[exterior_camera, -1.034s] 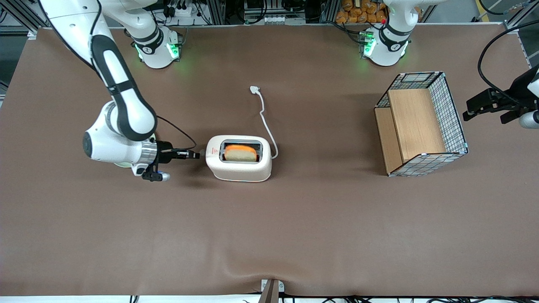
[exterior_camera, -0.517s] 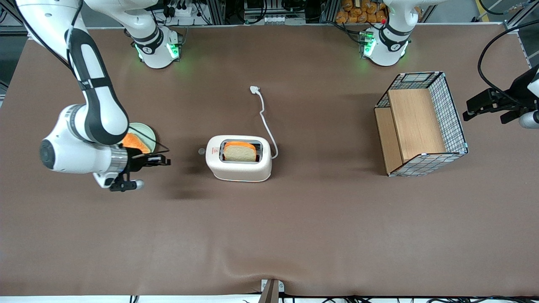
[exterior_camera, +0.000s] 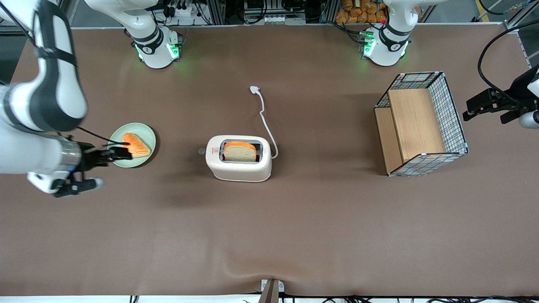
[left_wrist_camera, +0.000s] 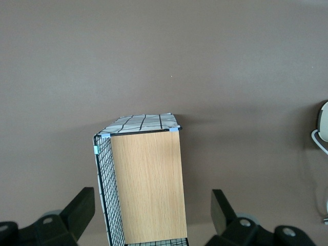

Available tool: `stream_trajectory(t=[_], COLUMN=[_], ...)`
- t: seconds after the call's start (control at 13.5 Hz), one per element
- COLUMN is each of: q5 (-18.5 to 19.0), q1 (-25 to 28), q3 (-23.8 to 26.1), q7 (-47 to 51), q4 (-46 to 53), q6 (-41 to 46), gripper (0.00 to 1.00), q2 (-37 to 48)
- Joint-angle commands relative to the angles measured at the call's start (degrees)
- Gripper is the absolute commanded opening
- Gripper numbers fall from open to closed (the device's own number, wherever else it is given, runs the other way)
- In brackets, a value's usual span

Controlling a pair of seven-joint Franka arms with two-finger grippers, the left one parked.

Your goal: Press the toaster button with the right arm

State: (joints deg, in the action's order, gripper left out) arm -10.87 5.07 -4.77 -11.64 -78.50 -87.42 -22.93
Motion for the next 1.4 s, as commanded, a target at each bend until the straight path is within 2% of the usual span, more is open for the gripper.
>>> stream_trajectory(t=[0.0, 0.22, 0.37, 0.52, 0.89, 1.18, 1.33], q5=[2.2, 5.5, 5.5, 5.8, 7.2, 10.2, 10.4], q1=[-3.6, -3.7, -4.4, -4.6, -5.9, -4.7, -4.0], q3=[0.5, 0.5, 0.7, 0.6, 0.6, 1.1, 1.0], q7=[0.5, 1.2, 7.2, 8.8, 8.9, 9.4, 9.4], q4=[8.3, 9.0, 7.3, 5.9, -6.3, -7.5, -7.2], q6=[6.5, 7.6, 9.3, 9.6, 7.1, 6.9, 6.7], gripper=[1.0, 1.0, 1.0, 1.0, 1.0, 1.0, 1.0], q2=[-1.2, 3.1, 8.0, 12.0, 23.4, 24.2, 24.0])
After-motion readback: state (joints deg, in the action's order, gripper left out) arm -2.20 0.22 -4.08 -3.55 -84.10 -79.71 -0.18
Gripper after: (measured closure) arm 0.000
